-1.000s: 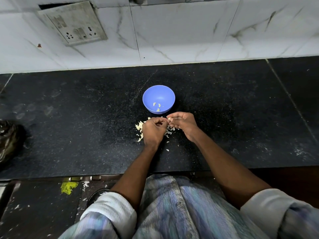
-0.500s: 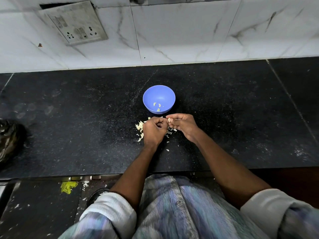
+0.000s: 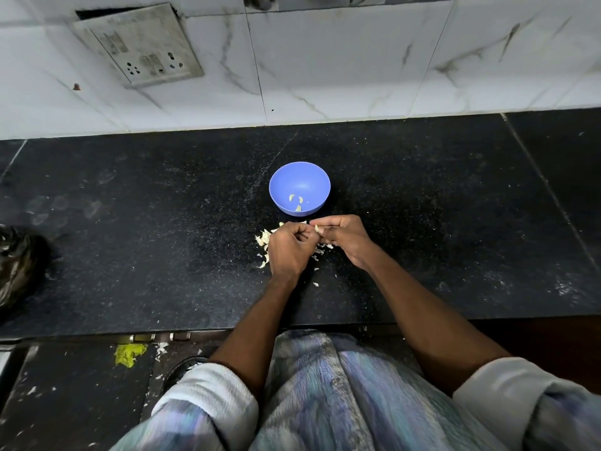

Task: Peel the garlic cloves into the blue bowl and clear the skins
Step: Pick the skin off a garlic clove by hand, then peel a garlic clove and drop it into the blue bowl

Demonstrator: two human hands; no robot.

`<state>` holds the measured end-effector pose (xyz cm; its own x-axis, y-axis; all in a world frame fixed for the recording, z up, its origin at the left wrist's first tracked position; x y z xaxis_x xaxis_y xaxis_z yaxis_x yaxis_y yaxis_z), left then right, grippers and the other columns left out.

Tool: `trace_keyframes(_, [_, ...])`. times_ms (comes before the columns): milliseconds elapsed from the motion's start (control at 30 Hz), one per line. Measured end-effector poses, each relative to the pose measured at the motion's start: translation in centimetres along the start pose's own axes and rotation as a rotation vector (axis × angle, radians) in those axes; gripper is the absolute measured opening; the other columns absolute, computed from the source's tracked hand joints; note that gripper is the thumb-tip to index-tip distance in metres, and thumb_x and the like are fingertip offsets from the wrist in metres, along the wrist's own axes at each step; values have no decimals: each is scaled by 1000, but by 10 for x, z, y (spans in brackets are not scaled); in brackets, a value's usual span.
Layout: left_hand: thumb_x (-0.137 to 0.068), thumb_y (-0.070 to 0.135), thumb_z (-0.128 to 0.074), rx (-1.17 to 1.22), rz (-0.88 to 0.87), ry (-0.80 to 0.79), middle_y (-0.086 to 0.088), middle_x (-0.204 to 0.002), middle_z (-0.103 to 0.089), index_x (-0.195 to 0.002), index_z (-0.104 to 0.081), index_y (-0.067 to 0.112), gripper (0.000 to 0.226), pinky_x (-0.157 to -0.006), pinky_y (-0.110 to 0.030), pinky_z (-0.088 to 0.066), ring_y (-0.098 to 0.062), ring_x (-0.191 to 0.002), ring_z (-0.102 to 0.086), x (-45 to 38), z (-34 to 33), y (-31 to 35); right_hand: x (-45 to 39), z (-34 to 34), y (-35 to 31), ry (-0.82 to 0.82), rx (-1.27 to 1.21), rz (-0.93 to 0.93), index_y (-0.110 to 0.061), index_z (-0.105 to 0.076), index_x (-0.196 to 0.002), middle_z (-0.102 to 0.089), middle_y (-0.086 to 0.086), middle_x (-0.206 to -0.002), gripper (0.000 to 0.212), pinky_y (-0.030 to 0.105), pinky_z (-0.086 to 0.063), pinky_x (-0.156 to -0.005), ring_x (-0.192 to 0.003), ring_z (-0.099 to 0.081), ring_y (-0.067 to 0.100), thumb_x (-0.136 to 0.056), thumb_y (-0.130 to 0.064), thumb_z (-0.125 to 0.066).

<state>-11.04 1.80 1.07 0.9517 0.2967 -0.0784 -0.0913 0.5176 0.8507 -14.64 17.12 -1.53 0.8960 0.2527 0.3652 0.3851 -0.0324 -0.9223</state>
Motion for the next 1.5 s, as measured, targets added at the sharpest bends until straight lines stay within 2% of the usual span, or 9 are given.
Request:
trace_keyframes(200, [-91, 24, -75, 32, 6, -37, 13, -76, -73, -87, -77, 25, 5, -67, -31, -59, -5, -69, -68, 2, -5, -4, -1, -4, 6, -28, -70, -66, 0, -74, -113, -78, 13, -102, 21, 26, -57, -86, -92, -73, 19, -93, 1, -69])
trace_keyframes(400, [-96, 14, -61, 117, 113, 56, 13, -81, -76, -97, -79, 22, 20, -76, -34, -60, -9, -75, -71, 4, -1, -16, -3, 6, 2, 150, 77, -53, 1, -75, -100, -72, 11, -80, 19, 19, -50, -62, -68, -62, 12, -95, 8, -57])
trace_keyframes(633, [-84, 36, -88, 0, 148, 34, 13, -61, -71, -69, -79, 21, 23, -60, -26, -56, -8, -60, -68, 2, 1, -21, 2, 28, 2, 352, 226, -44, -7, -77, -80, -77, 8, -72, 21, 23, -56, -59, -58, -66, 11, -70, -13, -95])
trace_keyframes(733, [-89, 23, -83, -74, 157, 1, 19, -69, -72, -77, -79, 24, 13, -60, -21, -54, 2, -63, -67, 3, -2, -26, -2, 22, 2, 292, 246, -26, -4, -79, -91, -78, 12, -78, 8, 27, -61, -68, -73, -75, 23, -83, -1, -81])
trace_keyframes(833, [-95, 13, -73, -63, 126, -35, 12, -87, -79, -100, -82, 25, 16, -76, -31, -61, -7, -76, -72, 2, -3, -27, 0, 14, -7, 246, 292, 47, 2, -77, -103, -78, 14, -85, 17, 29, -63, -76, -86, -78, 28, -92, 7, -65])
trace_keyframes(967, [-94, 33, -76, -91, 140, -42, 13, -67, -72, -86, -81, 26, 12, -65, -30, -55, -11, -65, -69, 7, 3, -25, 3, 11, -32, 352, 405, 176, -8, -78, -79, -74, 3, -64, 11, 23, -54, -57, -56, -68, 12, -76, -9, -89])
trace_keyframes(1200, [-95, -5, -62, 14, 19, -320, 20, -82, -74, -103, -83, 15, 30, -75, -13, -51, 12, -72, -66, 2, -16, -20, -12, -25, -77, 449, 535, 398, -8, -82, -91, -80, 0, -90, 9, 34, -60, -85, -79, -73, 7, -84, -4, -79])
trace_keyframes(1367, [-94, 8, -69, 57, 55, -158, 15, -90, -80, -99, -83, 23, 21, -83, -31, -61, -3, -80, -73, -8, 11, -43, -14, -29, -73, 508, 595, 388, -11, -81, -101, -80, 0, -102, 15, 35, -58, -86, -88, -75, 17, -87, -15, -78])
trace_keyframes(1500, [-85, -16, -49, 143, 92, 18, 3, -102, -80, -108, -82, 13, 50, -92, -36, -62, -10, -93, -75, -15, 43, -67, -21, -47, -60, 343, 701, 400, -16, -77, -80, -73, -2, -69, 8, 33, -57, -68, -65, -69, 11, -87, -17, -73])
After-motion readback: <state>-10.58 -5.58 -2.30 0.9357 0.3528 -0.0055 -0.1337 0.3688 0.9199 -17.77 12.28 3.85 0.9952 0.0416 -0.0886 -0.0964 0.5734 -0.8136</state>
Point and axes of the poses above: each hand's wrist, its own x-axis away from the middle knuckle, its own z-axis out of the back of the hand, y = z × x, the point moved 9 cm from there along -x, towards the middle knuckle
